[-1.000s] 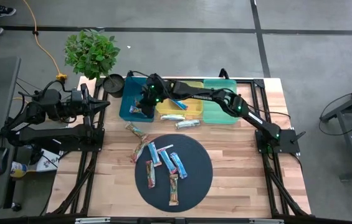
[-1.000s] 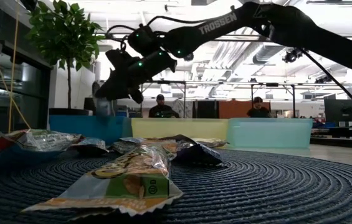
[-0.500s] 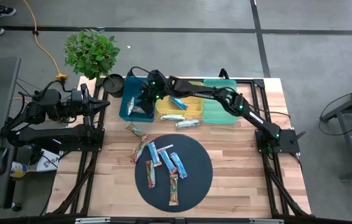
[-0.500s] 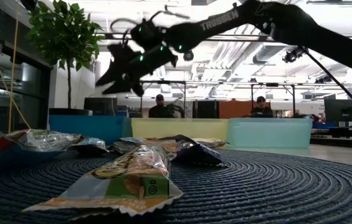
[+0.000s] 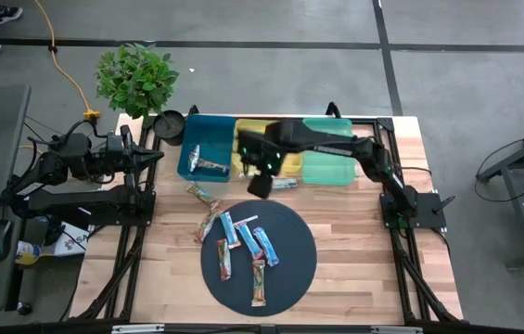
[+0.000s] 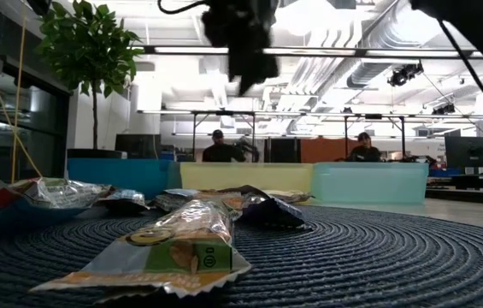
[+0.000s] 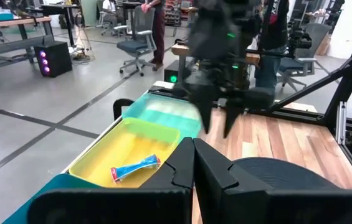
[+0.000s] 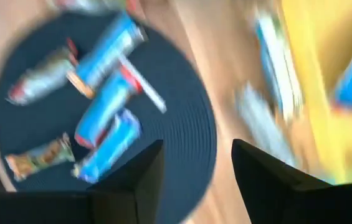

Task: Pick and place Granola Bars by type
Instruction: Put the yellow granola bar into the green bin

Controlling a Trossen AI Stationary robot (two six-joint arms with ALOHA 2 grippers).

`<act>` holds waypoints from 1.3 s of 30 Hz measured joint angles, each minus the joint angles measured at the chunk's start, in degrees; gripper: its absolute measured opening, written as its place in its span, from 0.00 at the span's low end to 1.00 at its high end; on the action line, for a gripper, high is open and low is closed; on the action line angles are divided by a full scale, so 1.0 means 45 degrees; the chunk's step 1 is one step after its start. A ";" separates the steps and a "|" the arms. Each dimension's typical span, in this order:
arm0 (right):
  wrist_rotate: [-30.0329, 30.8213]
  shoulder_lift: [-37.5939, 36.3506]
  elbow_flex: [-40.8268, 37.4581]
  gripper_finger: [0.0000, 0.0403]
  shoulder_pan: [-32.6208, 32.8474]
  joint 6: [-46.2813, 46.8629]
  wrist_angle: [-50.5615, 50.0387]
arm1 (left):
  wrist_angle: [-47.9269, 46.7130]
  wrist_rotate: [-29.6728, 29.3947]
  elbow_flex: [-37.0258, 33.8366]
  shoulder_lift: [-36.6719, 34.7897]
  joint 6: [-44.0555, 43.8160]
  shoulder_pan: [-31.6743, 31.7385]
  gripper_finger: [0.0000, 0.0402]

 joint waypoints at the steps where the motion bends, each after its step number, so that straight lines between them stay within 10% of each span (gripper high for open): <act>1: 0.0301 -0.0026 -0.0005 0.42 0.0272 0.0422 -0.0491 | 0.0000 0.0000 0.0000 0.0003 0.0000 0.0000 0.00; 10: 0.2162 -0.0036 -0.0316 0.42 0.2329 0.3736 -0.1014 | -0.0248 0.0001 0.0000 0.0000 0.0000 0.0000 0.00; 27: 0.0235 -0.0708 -0.4384 0.41 0.1668 0.4603 0.4187 | -0.0986 0.0005 0.0000 0.0004 0.0000 -0.0003 0.00; 39: -0.0190 -0.2783 -0.9004 0.46 0.0052 -0.2060 0.6825 | -0.1001 0.0034 0.0000 0.0002 0.0049 -0.0002 0.00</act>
